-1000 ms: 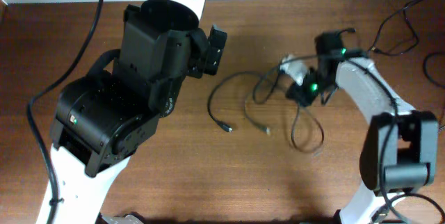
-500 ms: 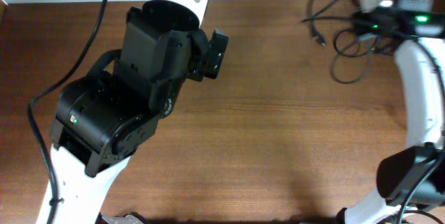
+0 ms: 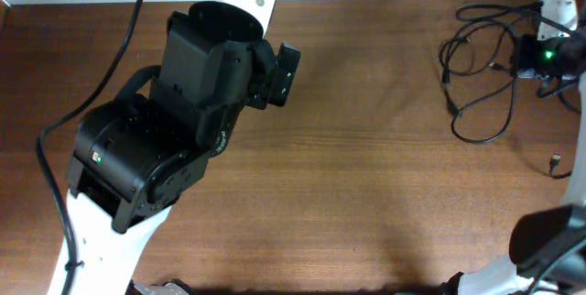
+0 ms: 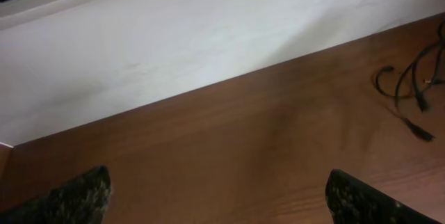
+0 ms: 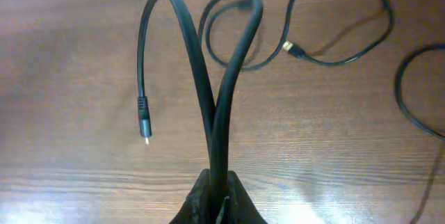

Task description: Untangle cables

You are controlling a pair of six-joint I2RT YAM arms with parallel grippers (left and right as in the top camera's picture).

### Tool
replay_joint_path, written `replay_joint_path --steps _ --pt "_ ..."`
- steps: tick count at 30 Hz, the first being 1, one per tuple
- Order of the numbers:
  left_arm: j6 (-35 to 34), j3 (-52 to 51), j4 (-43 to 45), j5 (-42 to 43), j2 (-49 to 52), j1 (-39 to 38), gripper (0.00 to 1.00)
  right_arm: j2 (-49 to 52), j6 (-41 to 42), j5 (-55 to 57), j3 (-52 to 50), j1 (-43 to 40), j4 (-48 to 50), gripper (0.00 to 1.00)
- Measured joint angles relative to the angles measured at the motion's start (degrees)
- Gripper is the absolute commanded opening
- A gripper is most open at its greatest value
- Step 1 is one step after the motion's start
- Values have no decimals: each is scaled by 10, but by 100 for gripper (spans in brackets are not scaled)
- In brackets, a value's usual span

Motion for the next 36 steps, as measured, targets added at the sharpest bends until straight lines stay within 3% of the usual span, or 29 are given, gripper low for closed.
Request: replay_joint_path --steps 5,13,28,36 --pt "0 0 -16 13 0 0 99 -74 75 48 1 -69 -2 4" --pt "0 0 -12 17 0 0 99 -79 115 75 -39 -177 36 4" --pt "0 0 -11 17 0 0 99 -78 113 43 -179 -160 104 4" --pt "0 0 -11 17 0 0 99 -78 110 40 -325 -155 194 4"
